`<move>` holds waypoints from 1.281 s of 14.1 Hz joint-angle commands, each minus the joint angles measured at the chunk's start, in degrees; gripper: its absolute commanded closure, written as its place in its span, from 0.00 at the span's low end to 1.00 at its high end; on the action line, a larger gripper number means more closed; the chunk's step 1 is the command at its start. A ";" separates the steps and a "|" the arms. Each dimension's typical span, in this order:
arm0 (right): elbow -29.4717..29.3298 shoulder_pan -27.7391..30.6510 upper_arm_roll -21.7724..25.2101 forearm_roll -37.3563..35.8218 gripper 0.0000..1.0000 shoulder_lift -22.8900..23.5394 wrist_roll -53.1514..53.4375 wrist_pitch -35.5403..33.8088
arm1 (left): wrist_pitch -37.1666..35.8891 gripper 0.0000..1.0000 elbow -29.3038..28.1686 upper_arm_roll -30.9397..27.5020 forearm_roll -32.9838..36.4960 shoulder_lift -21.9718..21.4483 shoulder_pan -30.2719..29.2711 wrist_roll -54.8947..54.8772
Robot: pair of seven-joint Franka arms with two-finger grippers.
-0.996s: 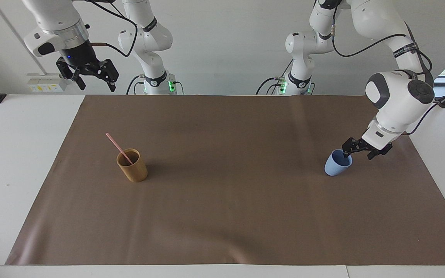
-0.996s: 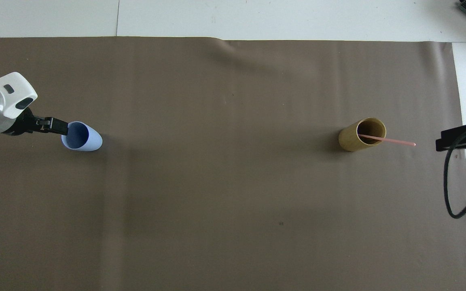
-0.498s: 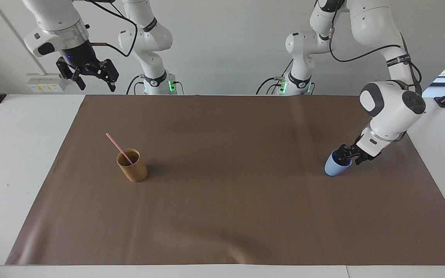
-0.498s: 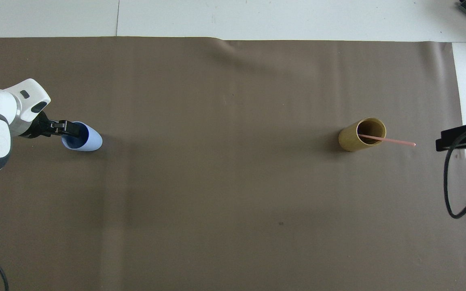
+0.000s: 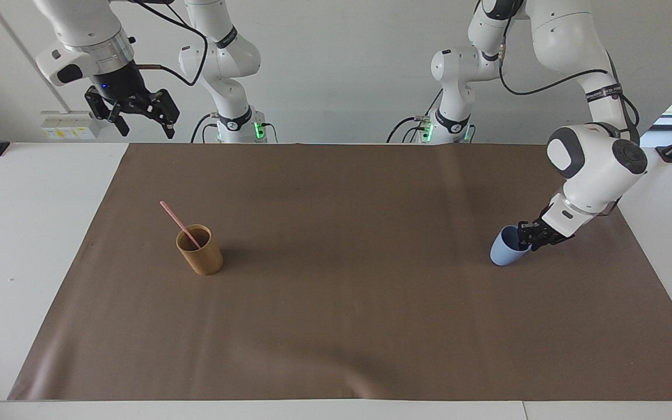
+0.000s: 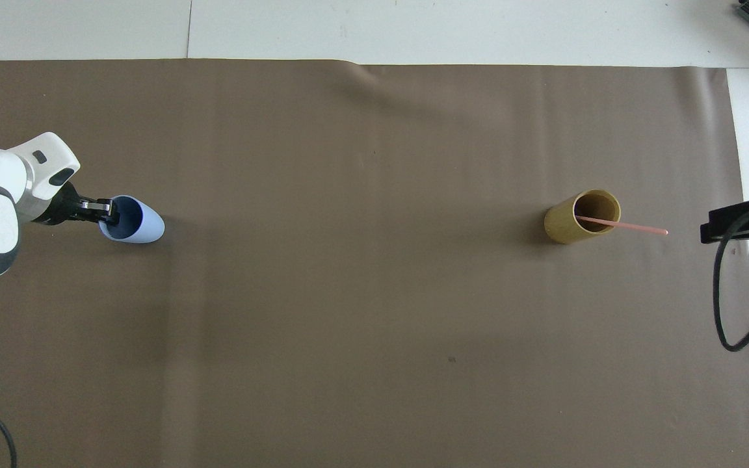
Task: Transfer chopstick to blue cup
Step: 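Carry the blue cup with the left gripper toward the table center, upright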
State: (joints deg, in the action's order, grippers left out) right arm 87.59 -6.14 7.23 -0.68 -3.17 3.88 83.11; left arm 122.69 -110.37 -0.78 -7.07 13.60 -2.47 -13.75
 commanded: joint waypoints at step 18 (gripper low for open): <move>0.83 0.60 -0.20 0.51 0.00 -0.78 -1.06 0.39 | -5.09 1.00 -0.37 0.96 2.15 -5.26 33.03 45.00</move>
State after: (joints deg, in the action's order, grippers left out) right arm 87.59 -6.13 7.25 -0.68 -3.17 3.88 83.11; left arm 117.18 -110.61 1.34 -6.10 8.68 25.69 24.00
